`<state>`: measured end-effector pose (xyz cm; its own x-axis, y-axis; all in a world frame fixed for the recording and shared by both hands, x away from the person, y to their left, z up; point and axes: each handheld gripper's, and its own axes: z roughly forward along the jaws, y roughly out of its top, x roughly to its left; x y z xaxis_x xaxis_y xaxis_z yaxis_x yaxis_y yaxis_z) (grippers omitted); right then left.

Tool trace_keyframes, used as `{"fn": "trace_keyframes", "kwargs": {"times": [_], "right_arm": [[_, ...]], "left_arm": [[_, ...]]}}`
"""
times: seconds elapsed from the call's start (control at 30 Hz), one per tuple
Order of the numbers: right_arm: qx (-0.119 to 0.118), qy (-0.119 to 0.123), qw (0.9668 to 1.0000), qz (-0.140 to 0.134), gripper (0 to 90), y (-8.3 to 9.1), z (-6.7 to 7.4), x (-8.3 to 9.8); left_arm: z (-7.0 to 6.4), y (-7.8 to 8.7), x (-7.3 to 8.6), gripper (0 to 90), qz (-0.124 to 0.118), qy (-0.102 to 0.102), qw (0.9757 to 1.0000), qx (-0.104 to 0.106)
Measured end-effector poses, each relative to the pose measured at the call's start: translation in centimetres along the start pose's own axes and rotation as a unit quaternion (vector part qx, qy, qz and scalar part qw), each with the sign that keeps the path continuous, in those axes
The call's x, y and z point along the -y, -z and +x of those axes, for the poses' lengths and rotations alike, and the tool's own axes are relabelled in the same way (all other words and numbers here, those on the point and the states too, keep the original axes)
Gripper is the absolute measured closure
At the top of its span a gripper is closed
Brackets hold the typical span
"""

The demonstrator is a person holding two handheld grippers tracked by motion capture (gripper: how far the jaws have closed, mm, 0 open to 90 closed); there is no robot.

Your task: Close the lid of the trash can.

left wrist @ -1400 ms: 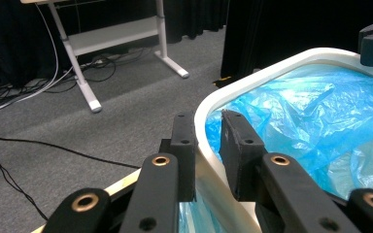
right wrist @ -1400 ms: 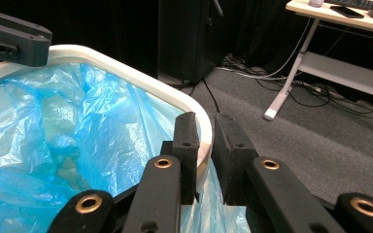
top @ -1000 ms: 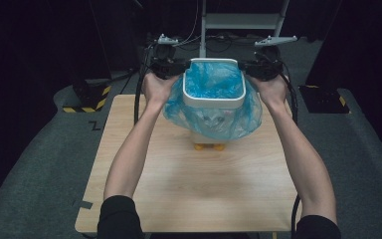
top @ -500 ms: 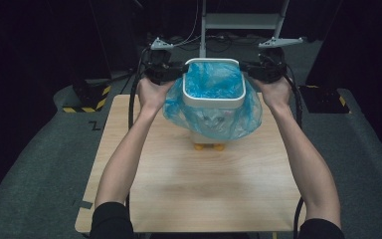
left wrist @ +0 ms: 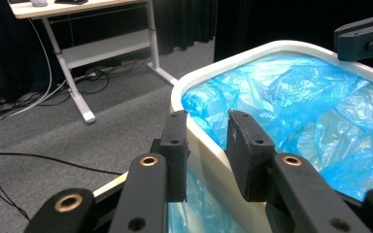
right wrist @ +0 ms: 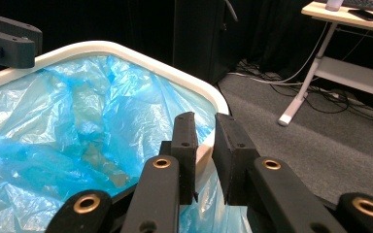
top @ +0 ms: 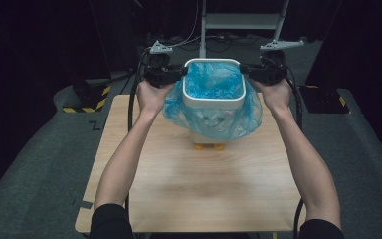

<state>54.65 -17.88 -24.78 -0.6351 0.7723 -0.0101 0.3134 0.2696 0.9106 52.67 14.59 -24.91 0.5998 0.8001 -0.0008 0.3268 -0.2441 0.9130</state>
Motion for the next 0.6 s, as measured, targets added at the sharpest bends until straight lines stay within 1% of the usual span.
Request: {"fn": "trace_keyframes", "kwargs": {"times": [0.17, 0.27, 0.37, 0.43, 0.5, 0.6], "right_arm": [[-0.002, -0.004, 1.0000, 0.000, 79.2, -0.23, -0.07, 0.31], [-0.003, -0.007, 1.0000, 0.000, 79.2, -0.31, -0.20, 0.38], [-0.002, -0.003, 1.0000, -0.001, 79.1, -0.29, -0.14, 0.37], [0.000, -0.004, 1.0000, 0.000, 78.8, -0.24, -0.04, 0.35], [0.000, -0.001, 1.0000, -0.001, 78.1, -0.12, 0.02, 0.36], [-0.006, -0.007, 0.9999, -0.008, 77.7, 0.27, 0.07, 0.33]], "left_arm": [[0.03, -0.25, 0.35, 69.1, 0.002, -0.003, 1.0000, -0.004], [0.05, -0.30, 0.38, 69.1, 0.000, 0.000, 1.0000, -0.003], [-0.10, -0.23, 0.33, 68.8, 0.003, -0.003, 1.0000, -0.008], [-0.25, -0.16, 0.31, 67.5, 0.004, -0.004, 0.9999, -0.013], [-0.31, 0.01, 0.31, 65.2, 0.003, -0.004, 0.9999, -0.013], [-0.39, 0.38, 0.36, 63.1, -0.003, 0.000, 0.9999, -0.012]]}}
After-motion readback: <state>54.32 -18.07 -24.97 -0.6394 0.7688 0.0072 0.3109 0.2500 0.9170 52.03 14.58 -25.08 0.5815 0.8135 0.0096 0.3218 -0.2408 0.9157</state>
